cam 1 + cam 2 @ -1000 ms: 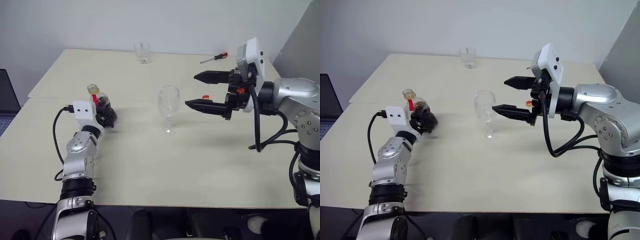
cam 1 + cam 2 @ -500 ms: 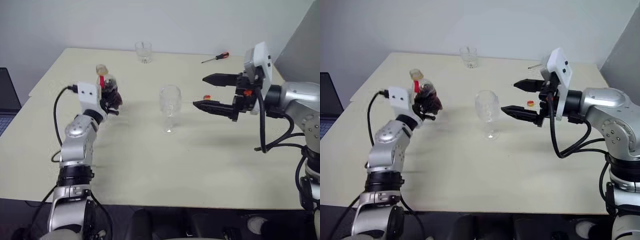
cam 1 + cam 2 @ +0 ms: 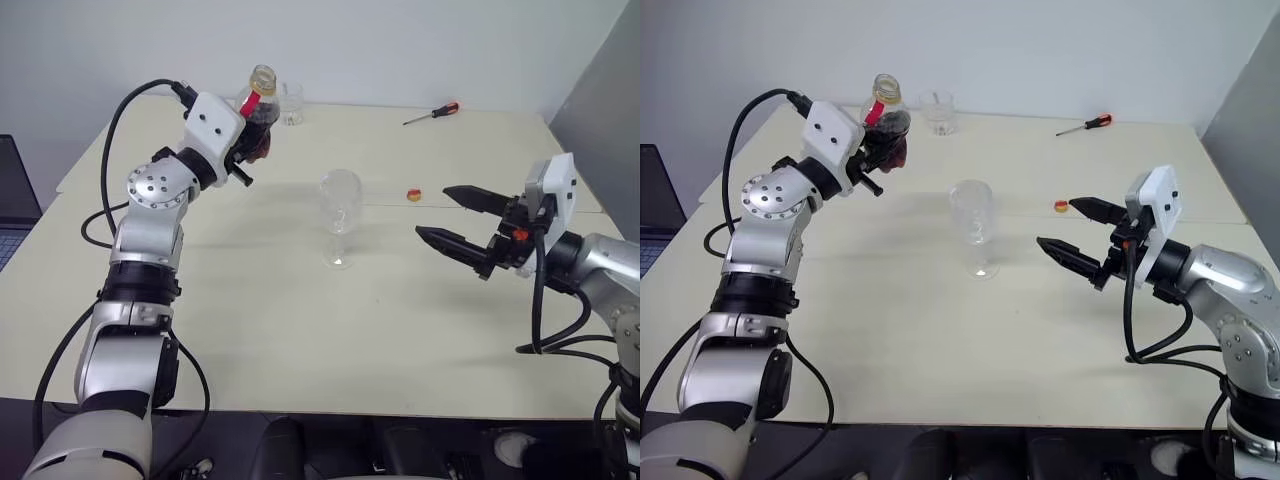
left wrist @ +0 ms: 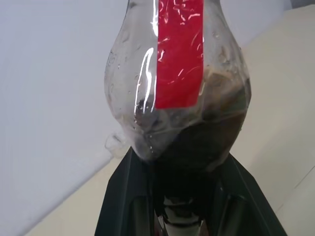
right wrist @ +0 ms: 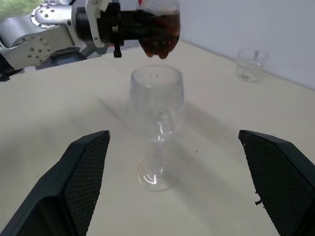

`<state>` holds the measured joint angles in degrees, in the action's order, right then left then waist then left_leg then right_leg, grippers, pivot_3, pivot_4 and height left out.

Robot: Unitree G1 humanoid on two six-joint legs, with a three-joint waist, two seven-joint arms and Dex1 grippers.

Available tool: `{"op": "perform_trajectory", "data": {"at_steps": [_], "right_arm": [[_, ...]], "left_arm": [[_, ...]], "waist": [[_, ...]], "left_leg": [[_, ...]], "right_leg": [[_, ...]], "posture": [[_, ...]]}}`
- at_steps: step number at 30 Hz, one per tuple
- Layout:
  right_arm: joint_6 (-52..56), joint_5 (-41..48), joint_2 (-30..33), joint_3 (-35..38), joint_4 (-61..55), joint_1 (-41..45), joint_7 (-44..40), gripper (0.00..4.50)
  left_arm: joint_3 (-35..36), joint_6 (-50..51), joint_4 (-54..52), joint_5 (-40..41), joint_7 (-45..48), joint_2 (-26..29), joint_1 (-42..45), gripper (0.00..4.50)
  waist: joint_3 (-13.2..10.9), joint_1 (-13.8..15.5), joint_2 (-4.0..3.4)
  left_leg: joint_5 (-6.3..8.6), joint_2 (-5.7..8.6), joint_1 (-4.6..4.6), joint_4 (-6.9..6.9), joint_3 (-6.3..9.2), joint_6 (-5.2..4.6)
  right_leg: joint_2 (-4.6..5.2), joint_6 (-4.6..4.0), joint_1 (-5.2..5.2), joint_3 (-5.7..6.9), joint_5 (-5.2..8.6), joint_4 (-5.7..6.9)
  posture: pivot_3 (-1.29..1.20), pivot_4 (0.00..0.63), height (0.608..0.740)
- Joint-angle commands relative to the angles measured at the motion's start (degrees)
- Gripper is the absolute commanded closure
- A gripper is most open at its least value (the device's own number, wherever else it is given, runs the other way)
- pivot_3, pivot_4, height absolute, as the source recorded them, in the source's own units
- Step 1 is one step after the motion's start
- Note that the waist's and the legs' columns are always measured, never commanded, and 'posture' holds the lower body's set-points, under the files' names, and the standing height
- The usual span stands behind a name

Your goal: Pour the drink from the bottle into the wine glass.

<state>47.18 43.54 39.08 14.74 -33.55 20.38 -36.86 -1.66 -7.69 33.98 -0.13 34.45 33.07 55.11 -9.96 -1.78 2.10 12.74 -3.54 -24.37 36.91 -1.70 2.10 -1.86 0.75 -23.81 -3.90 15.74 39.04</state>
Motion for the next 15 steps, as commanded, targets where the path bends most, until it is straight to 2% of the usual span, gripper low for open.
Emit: {"op": "perform_trajectory", "data": {"at_steps": [1, 8, 15], "right_arm": [[-1.02, 2.07, -0.89, 2.98, -5.96, -1.50, 4.07, 0.00], [-3.03, 1.67, -3.79, 1.95, -10.28, -7.22, 8.57, 0.00], [-4.65, 1.36, -4.76, 2.11, -10.98, -9.51, 11.25, 0.00]], "left_arm": [[-1.62, -9.23, 6.32, -3.09, 0.89, 0.33, 5.93, 3.70], [-4.84, -20.10, 17.07, -8.83, -0.39, 0.27, 11.16, 3.71], [-7.81, -28.23, 22.53, -14.29, -2.42, 0.43, 13.91, 3.74]], "waist": [[0.00, 0.00, 0.00], [0.00, 0.05, 0.00], [0.00, 0.12, 0.00]], "left_leg": [[0.00, 0.00, 0.00, -0.01, 0.00, 0.00], [0.00, -0.01, -0.02, -0.02, -0.02, 0.00], [0.00, 0.01, -0.14, 0.05, -0.03, 0.00]], "right_leg": [[0.00, 0.04, 0.00, 0.01, 0.02, 0.00], [-0.03, 0.17, -0.02, 0.00, 0.10, -0.02], [-0.02, 0.23, -0.12, 0.00, 0.06, 0.00]], "posture": [[0.00, 0.150, 0.740], [0.00, 0.150, 0.740], [0.00, 0.150, 0.740]]}}
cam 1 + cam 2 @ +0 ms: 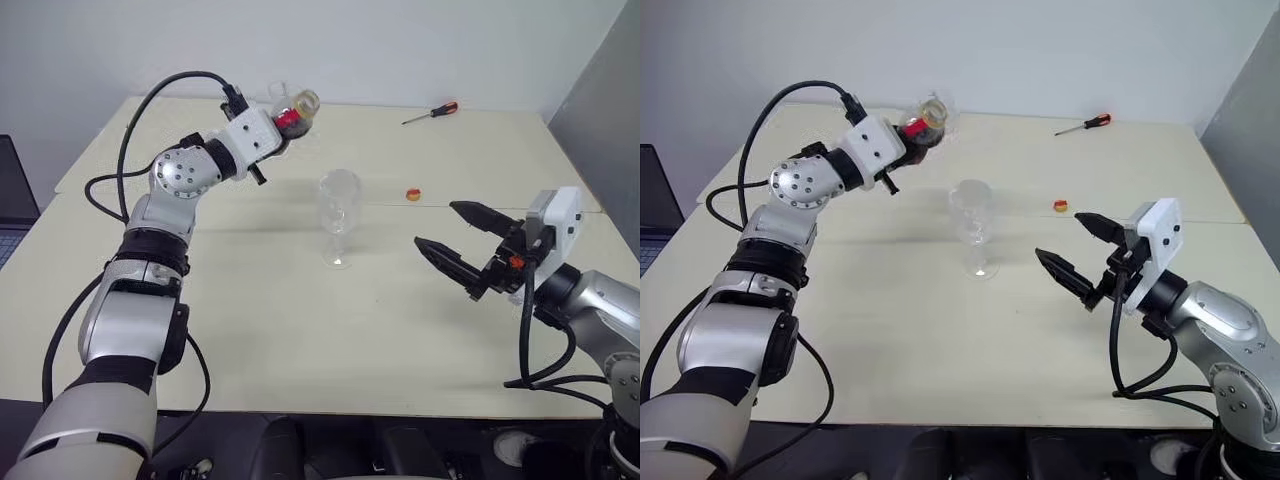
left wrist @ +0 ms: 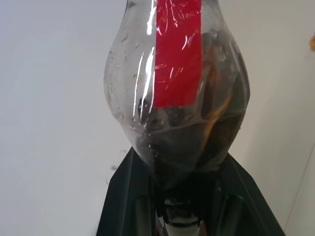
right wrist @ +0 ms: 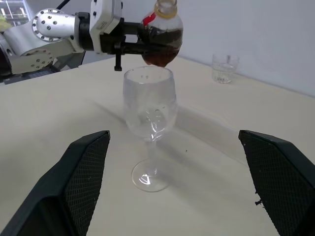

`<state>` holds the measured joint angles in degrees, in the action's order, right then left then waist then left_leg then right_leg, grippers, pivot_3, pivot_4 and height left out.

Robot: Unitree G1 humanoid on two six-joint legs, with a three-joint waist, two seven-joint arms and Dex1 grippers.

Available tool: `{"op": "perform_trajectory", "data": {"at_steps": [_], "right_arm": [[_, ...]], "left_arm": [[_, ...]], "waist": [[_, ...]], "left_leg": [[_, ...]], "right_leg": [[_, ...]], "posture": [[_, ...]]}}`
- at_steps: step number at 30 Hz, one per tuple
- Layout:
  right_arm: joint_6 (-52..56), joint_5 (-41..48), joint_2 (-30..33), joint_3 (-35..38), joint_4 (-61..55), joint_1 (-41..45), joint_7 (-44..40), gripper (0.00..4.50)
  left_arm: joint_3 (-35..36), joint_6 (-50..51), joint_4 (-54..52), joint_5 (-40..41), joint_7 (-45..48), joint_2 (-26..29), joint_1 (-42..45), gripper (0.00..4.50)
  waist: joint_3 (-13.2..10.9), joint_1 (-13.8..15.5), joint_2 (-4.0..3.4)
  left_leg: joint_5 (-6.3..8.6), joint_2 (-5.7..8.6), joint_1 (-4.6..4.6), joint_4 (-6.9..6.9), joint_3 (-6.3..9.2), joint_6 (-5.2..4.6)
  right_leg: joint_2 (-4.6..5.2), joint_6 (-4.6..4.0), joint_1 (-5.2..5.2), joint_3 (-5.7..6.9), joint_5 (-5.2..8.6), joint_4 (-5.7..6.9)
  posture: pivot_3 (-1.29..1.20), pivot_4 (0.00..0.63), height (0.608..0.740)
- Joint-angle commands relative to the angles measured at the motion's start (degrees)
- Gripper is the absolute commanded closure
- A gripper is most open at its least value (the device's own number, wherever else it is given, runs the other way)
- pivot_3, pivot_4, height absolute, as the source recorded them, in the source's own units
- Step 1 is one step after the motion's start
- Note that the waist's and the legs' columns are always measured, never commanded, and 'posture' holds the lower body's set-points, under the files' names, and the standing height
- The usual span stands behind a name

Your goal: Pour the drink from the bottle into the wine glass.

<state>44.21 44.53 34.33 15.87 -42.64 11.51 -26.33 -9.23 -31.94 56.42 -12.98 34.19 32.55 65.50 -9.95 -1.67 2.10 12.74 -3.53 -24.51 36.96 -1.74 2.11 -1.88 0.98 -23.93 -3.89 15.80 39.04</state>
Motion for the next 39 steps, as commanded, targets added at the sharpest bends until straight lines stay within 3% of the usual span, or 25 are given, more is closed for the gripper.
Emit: {"op": "perform_trajectory", "data": {"at_steps": [1, 14, 39], "right_arm": [[-1.85, 0.32, 0.09, 0.83, -2.01, -0.92, 0.85, 0.00], [-2.26, 0.38, 0.17, -1.18, -2.79, -1.23, 3.71, 0.00], [-3.29, -0.76, 2.08, -2.45, -0.35, 0.26, 1.78, 0.00]], "left_arm": [[-0.24, -4.55, 0.73, -1.74, -2.42, 0.77, 3.88, 3.74], [-4.41, -14.21, 6.66, -10.32, -10.87, 0.90, 7.76, 3.74], [-6.73, -23.65, 6.59, -16.75, -20.91, 3.12, 6.69, 3.74]], "waist": [[0.00, 0.01, 0.00], [0.00, 0.01, 0.00], [0.01, 0.01, 0.00]], "left_leg": [[0.00, 0.00, -0.03, 0.00, 0.01, 0.00], [0.00, 0.01, -0.15, 0.03, 0.00, 0.00], [-0.01, 0.02, -0.14, 0.12, 0.01, 0.01]], "right_leg": [[0.00, 0.00, -0.03, 0.01, 0.00, 0.01], [0.00, -0.22, -0.14, 0.00, -0.14, 0.04], [0.01, -0.25, -0.15, 0.01, -0.18, 0.23]], "posture": [[0.00, 0.150, 0.740], [0.00, 0.150, 0.740], [0.00, 0.150, 0.740]]}}
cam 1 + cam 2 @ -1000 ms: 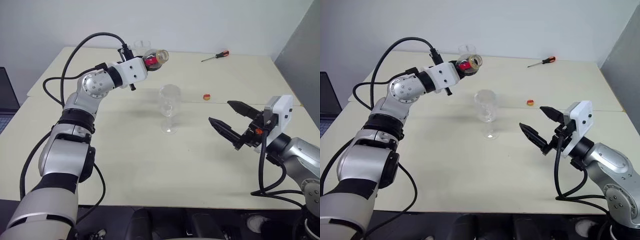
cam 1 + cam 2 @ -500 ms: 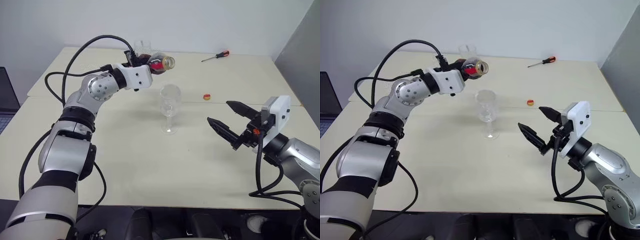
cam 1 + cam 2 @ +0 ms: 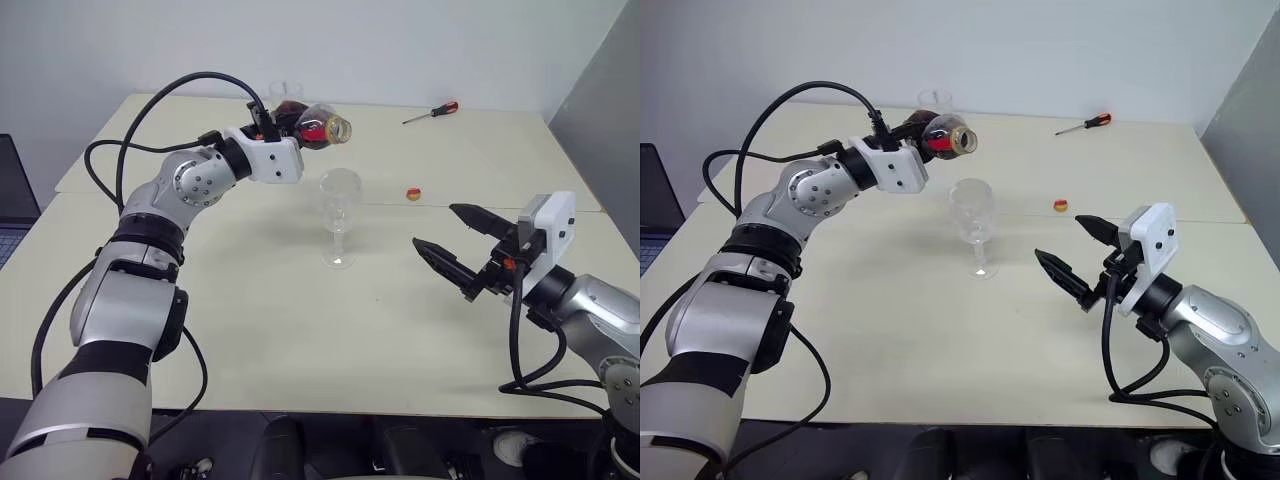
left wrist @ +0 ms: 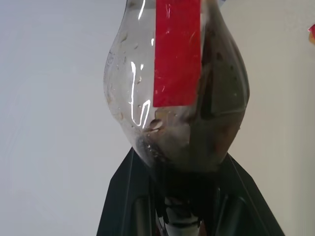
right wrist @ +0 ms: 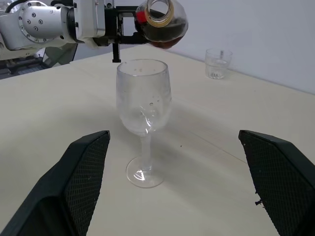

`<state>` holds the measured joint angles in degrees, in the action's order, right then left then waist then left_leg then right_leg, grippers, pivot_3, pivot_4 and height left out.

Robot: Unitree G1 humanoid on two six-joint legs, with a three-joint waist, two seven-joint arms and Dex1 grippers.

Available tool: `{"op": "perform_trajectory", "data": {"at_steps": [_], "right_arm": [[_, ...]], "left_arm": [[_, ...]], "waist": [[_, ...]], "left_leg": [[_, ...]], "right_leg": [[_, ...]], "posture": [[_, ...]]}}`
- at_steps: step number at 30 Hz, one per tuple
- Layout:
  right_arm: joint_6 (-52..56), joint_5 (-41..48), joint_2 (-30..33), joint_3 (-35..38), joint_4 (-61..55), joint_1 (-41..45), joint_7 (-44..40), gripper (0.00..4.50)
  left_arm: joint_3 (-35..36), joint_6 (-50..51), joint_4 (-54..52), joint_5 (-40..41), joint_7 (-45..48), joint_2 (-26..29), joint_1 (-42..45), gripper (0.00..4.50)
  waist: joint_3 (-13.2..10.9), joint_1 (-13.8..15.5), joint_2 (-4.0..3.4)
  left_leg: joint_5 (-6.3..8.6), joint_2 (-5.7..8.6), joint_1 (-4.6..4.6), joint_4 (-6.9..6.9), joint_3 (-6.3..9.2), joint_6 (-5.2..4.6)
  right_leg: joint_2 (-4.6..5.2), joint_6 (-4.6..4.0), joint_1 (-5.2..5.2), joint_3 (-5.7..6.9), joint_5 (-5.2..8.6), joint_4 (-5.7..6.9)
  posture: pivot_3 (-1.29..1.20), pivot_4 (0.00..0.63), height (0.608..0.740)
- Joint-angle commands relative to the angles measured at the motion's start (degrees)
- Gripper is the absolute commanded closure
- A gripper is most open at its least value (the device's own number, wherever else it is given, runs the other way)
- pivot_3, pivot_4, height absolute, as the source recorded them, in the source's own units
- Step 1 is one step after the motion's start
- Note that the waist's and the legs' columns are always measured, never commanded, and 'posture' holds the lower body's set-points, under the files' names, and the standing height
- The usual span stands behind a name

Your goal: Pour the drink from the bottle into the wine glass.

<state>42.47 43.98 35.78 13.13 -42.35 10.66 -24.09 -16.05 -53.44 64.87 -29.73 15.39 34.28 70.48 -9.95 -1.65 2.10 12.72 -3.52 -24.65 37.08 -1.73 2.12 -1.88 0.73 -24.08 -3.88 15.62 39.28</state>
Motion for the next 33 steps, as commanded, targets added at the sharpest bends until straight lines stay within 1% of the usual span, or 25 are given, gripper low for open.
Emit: {"op": "perform_trajectory", "data": {"at_steps": [1, 14, 21, 33], "right_arm": [[-1.57, -0.29, 0.63, 0.21, -0.60, 1.17, -0.48, 0.00], [-1.77, -0.73, 0.69, -0.13, -0.71, 0.99, -0.53, 0.00], [-1.65, -0.86, 0.65, -0.23, -0.84, 0.88, -0.51, 0.00], [-1.56, -0.90, 0.94, -0.55, -0.55, 1.20, -1.03, 0.00]], "left_arm": [[0.04, -2.48, -1.94, -0.24, -2.33, 1.60, 1.62, 3.74], [-1.35, -4.02, -1.07, -2.12, -5.20, 3.40, 0.14, 3.74], [-2.01, -3.76, -0.84, -3.10, -6.19, 4.01, -0.31, 3.74], [-3.60, -3.37, -0.23, -5.17, -8.13, 5.38, -0.73, 3.74]], "waist": [[0.00, -0.01, 0.00], [0.00, -0.03, 0.00], [0.00, -0.05, 0.00], [0.00, -0.03, 0.00]], "left_leg": [[0.00, 0.00, 0.00, 0.02, 0.00, 0.00], [0.00, 0.01, 0.14, 0.18, -0.01, 0.00], [0.00, -0.01, 0.10, 0.71, -0.01, 0.00], [0.00, 0.00, 0.06, 0.82, -0.01, 0.00]], "right_leg": [[0.00, 0.00, 0.00, -0.01, 0.00, 0.03], [0.00, 0.00, -0.02, -0.04, 0.01, 0.48], [-0.01, 0.07, 0.01, -0.04, 0.04, 0.77], [0.00, 0.10, 0.02, -0.07, -0.01, 0.76]], "posture": [[0.00, 0.150, 0.740], [0.00, 0.150, 0.740], [0.00, 0.150, 0.740], [0.00, 0.150, 0.740]]}}
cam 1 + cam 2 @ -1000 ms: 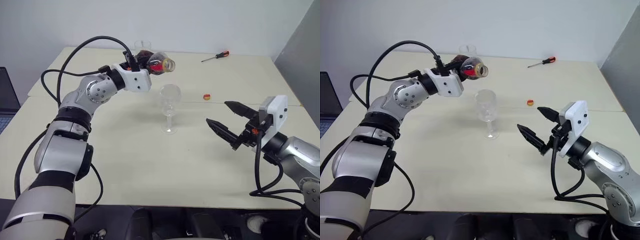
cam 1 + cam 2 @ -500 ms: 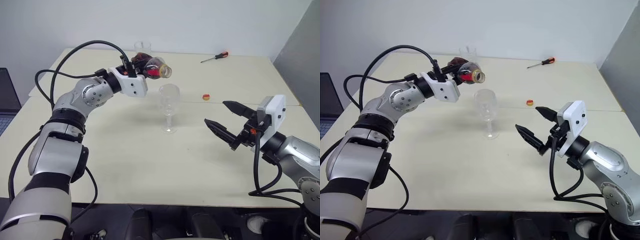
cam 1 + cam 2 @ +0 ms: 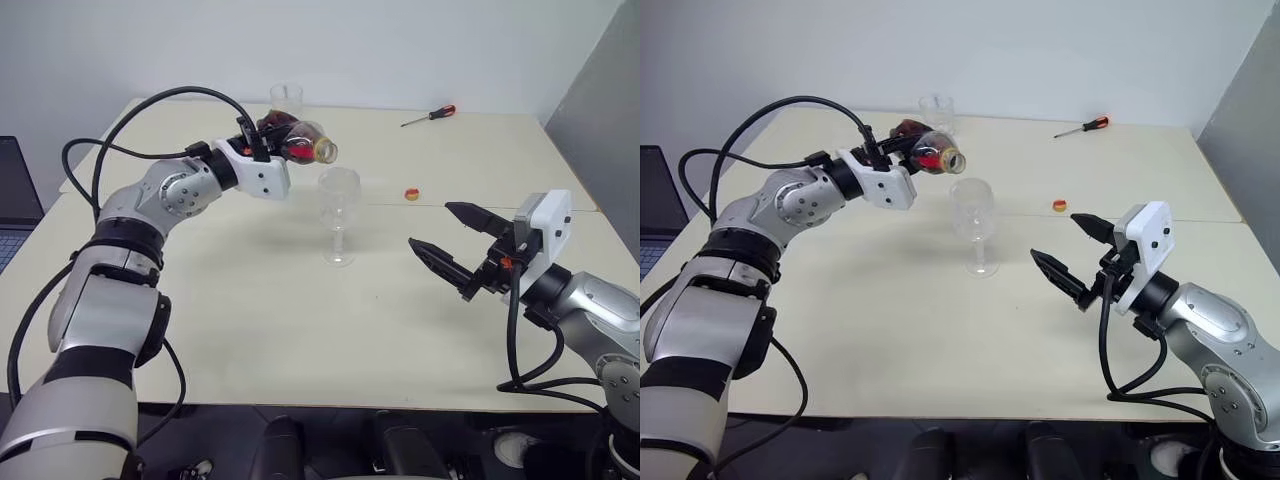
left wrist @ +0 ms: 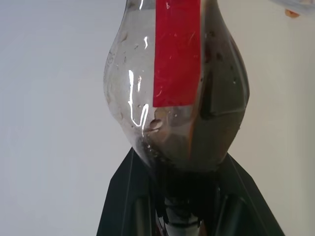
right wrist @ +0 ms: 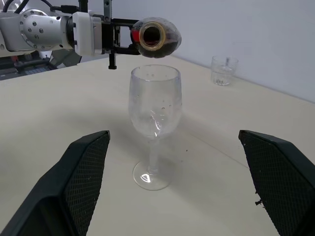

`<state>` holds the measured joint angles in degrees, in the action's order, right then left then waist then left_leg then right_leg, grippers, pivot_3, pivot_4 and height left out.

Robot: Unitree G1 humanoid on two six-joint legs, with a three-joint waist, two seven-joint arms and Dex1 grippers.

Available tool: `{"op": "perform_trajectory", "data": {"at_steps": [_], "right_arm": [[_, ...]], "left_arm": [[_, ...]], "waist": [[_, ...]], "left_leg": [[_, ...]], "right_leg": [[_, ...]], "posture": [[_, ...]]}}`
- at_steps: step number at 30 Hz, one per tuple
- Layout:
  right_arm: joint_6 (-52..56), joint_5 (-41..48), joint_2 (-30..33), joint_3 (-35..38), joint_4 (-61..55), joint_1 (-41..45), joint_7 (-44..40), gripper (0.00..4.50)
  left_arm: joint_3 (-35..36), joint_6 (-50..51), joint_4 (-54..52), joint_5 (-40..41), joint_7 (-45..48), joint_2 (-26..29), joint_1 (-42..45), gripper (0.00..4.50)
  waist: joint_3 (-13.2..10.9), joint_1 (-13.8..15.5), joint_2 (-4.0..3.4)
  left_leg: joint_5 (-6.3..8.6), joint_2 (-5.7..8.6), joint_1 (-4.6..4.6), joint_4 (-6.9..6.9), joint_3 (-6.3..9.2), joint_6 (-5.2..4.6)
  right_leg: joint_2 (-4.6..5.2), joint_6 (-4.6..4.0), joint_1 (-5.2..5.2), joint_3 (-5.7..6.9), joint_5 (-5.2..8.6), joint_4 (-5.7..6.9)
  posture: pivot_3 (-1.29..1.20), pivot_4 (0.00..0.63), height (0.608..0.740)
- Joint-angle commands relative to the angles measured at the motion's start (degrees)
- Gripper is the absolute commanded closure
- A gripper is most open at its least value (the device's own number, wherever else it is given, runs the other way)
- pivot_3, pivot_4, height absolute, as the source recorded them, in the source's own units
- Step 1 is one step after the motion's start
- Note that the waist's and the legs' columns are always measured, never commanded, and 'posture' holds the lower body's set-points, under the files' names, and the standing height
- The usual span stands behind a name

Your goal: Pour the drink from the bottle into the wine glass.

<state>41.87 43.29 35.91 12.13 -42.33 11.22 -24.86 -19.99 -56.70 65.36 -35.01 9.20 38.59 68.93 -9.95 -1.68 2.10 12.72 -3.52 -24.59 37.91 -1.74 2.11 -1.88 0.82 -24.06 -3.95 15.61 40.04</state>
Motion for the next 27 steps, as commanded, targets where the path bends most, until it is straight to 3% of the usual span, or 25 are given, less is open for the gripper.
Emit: {"op": "perform_trajectory", "data": {"at_steps": [1, 27], "right_arm": [[-0.96, -0.23, 0.83, 0.41, -0.49, 0.73, -0.30, 0.00], [-0.76, -0.57, 0.72, 0.18, -0.79, 0.24, 0.27, 0.00]], "left_arm": [[0.26, -0.01, -0.66, -0.07, -2.10, 1.10, 0.88, 3.74], [-2.65, 1.79, 0.80, -5.42, -6.10, 1.10, 4.42, 3.75]], "waist": [[0.00, 0.00, 0.00], [0.00, 0.02, 0.00]], "left_leg": [[0.00, 0.00, 0.00, 0.00, 0.00, 0.00], [0.00, 0.01, -0.01, 0.00, 0.00, 0.00]], "right_leg": [[0.00, 0.01, 0.00, 0.00, 0.00, 0.00], [0.00, 0.02, 0.00, 0.01, 0.01, 0.00]], "posture": [[0.00, 0.150, 0.740], [0.00, 0.150, 0.740]]}}
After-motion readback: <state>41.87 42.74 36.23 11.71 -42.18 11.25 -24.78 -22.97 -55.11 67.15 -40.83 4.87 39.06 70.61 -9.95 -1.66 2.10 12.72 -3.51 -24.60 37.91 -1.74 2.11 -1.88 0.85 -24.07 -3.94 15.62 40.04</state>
